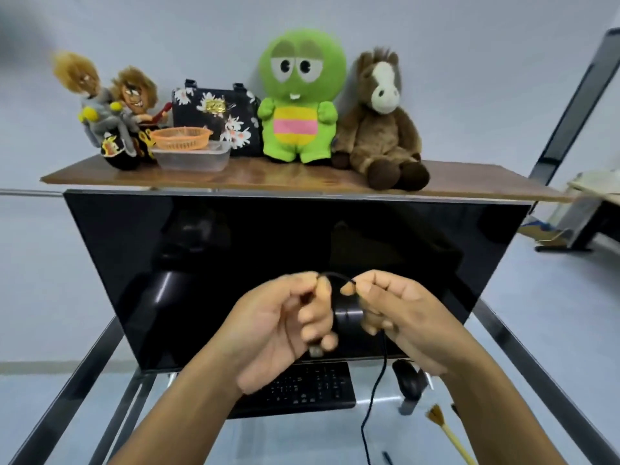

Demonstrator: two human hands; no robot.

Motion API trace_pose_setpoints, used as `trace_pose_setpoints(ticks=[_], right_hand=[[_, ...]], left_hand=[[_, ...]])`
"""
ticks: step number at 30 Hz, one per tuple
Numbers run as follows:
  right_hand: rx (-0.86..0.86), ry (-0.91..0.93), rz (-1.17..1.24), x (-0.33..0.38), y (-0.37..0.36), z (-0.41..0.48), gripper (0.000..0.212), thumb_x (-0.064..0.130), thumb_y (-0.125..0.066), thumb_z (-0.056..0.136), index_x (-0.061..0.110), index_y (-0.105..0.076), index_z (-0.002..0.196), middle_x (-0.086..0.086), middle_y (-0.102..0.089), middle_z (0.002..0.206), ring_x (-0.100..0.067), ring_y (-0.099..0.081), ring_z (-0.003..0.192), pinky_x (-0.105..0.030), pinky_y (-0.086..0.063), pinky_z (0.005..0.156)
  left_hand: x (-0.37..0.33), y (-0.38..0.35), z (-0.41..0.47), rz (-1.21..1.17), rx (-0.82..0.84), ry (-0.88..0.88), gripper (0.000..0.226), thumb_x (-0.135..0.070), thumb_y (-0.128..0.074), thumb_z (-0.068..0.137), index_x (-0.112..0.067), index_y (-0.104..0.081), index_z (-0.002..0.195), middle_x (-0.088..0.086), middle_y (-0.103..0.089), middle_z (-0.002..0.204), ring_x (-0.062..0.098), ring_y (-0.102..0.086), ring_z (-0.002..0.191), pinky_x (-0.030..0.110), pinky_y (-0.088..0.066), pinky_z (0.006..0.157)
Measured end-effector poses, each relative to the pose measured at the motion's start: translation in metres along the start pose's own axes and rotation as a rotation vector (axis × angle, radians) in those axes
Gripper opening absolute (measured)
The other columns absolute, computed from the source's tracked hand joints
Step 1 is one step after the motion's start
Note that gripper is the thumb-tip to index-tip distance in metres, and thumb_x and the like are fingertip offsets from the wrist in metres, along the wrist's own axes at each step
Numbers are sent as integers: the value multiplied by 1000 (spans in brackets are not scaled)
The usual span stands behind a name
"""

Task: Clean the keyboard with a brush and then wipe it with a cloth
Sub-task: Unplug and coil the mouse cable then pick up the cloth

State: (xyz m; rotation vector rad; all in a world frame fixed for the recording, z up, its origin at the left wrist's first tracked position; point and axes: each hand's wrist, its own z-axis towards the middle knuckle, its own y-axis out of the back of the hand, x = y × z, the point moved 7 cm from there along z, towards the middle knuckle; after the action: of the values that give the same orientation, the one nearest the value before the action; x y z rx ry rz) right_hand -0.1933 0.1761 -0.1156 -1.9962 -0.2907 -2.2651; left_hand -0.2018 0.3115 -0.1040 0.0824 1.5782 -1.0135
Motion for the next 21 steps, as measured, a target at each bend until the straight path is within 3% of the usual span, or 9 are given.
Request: trace_pose_setpoints(ticks=[4, 8, 10, 12, 13, 15, 16, 18, 21], right_hand=[[-25, 42, -50, -3, -4, -4, 29, 20, -42, 103, 19, -71, 98, 1, -45, 65, -11, -39, 55, -26, -43, 61], [75, -15, -271, -11, -24, -10, 26, 19, -42, 104, 19, -68, 106, 4, -54, 68, -13, -49, 58, -25, -45, 64], [131, -41, -352, -14, -33, -15, 22, 23, -45, 103, 25, -66, 108, 7, -56, 70, -10, -53, 60, -23, -46, 66], [149, -31, -412, -11, -38, -17, 17, 27, -50, 101, 27, -66, 108, 9, -54, 70, -6, -53, 61, -22, -47, 66], [140, -11, -434, -7, -38, -17, 16, 28, -53, 99, 27, -67, 106, 9, -53, 70, -6, -51, 62, -24, -47, 66], [94, 62, -482, 7, -32, -12, 13, 29, -58, 96, 25, -71, 99, 11, -54, 68, -6, -48, 62, -26, -45, 63], [68, 109, -496, 17, -29, -9, 13, 27, -60, 96, 22, -72, 96, 13, -55, 65, -3, -47, 61, -24, -43, 62], [30, 192, -498, 38, -19, -2, 13, 20, -60, 96, 19, -73, 93, 17, -58, 62, 3, -48, 59, -15, -39, 61], [16, 255, -453, 59, -8, 11, 9, 16, -64, 93, 15, -72, 92, 17, -66, 74, 5, -58, 70, -10, -43, 65]], left_hand=[[-31, -13, 20, -203, -157, -246, 31, -21, -40, 98, 0, -63, 103, 6, -66, 73, 17, -66, 65, 33, -59, 72], [-59, -1, 34, -116, -361, -479, 31, -18, -39, 102, 3, -56, 118, 15, -72, 102, 24, -70, 97, 34, -55, 90], [-76, 11, 29, 263, -520, -605, 27, -18, -43, 102, -4, -60, 117, 9, -72, 108, 19, -67, 103, 33, -50, 96], [-89, 18, 19, 1031, -699, -724, 25, -21, -45, 101, -10, -66, 109, 0, -72, 107, 12, -65, 101, 31, -41, 105], [-85, 18, 19, 1437, -680, -723, 26, -21, -43, 101, -10, -67, 103, 0, -72, 100, 15, -66, 94, 34, -33, 111], [-61, 29, 22, 1793, -540, -561, 25, -19, -41, 98, -10, -63, 90, 0, -71, 80, 19, -66, 77, 39, -21, 117], [-51, 36, 17, 1728, -506, -452, 26, -18, -42, 99, -11, -61, 84, -1, -69, 72, 16, -64, 71, 38, -28, 112], [-29, 46, 5, 1310, -404, -224, 32, -24, -42, 101, -13, -60, 77, 1, -65, 58, 9, -59, 61, 36, -48, 81], [-2, 20, -16, 721, -149, -59, 43, -37, -36, 102, -10, -52, 73, 5, -45, 48, 18, -52, 50, 39, -46, 67]])
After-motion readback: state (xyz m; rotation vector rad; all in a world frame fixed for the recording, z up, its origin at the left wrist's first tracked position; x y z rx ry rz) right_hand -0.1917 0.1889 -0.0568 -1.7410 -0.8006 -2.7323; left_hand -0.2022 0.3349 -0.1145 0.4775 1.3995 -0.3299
